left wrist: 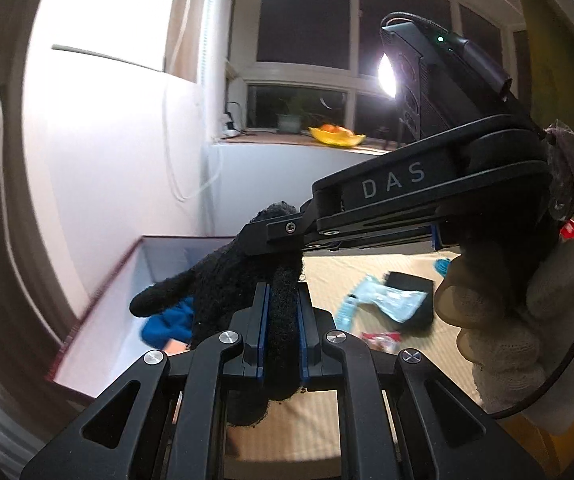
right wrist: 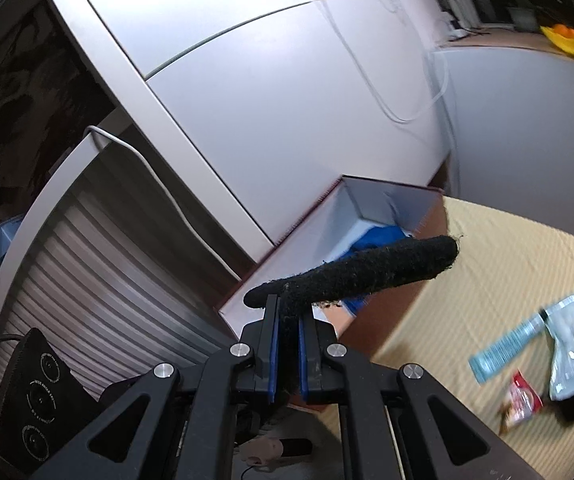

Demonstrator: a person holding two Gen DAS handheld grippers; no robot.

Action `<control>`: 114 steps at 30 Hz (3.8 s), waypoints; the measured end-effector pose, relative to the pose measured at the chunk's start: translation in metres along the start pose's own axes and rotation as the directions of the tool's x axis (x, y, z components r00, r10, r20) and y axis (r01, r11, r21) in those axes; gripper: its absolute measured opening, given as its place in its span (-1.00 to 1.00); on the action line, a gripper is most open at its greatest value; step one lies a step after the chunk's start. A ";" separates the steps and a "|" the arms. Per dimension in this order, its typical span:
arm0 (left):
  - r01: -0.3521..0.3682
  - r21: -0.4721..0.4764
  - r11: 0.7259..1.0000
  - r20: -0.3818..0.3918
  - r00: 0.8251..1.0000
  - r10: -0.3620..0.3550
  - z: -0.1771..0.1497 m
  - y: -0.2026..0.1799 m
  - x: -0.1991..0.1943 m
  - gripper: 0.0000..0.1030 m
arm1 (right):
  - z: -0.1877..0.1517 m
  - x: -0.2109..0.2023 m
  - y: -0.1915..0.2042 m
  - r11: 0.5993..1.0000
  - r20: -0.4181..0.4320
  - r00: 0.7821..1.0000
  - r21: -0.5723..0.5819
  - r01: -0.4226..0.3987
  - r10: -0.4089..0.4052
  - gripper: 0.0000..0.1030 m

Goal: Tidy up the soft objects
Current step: 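Carry the black glove over the red box with the right gripper, then open the grippers to drop the black glove into the red box, then move the right gripper back over the bed to the black pouch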

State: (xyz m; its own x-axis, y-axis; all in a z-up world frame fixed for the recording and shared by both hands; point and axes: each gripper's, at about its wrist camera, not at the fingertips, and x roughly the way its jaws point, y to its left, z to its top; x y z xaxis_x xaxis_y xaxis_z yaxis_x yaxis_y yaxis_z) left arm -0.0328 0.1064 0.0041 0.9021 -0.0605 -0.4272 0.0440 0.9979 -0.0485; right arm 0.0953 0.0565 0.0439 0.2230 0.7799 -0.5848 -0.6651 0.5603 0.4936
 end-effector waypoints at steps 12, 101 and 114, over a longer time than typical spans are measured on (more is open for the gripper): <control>-0.107 -0.048 0.993 -0.068 0.992 0.103 0.002 0.056 0.039 -0.80 | 0.034 0.075 0.013 0.997 -0.065 0.997 -0.078 0.023 -0.028 -0.86; 0.210 -0.046 0.977 -0.250 0.944 -0.215 -0.034 -0.134 0.082 0.06 | -0.010 -0.064 -0.306 0.926 -0.205 0.916 0.081 0.368 -0.346 -0.46; 0.197 -0.082 0.977 -0.264 0.941 -0.212 -0.031 -0.125 0.097 0.06 | 0.002 0.011 -0.322 0.927 -0.377 0.850 -0.066 0.370 -0.367 -0.56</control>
State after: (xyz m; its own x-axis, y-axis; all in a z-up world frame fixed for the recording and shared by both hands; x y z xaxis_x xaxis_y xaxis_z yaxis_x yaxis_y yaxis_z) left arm 0.0355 -0.0248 -0.0593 0.7264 -0.2747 -0.6299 0.1855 0.9610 -0.2051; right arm 0.3128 -0.1148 -0.1204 0.1648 0.3526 -0.9211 -0.5808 0.7895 0.1983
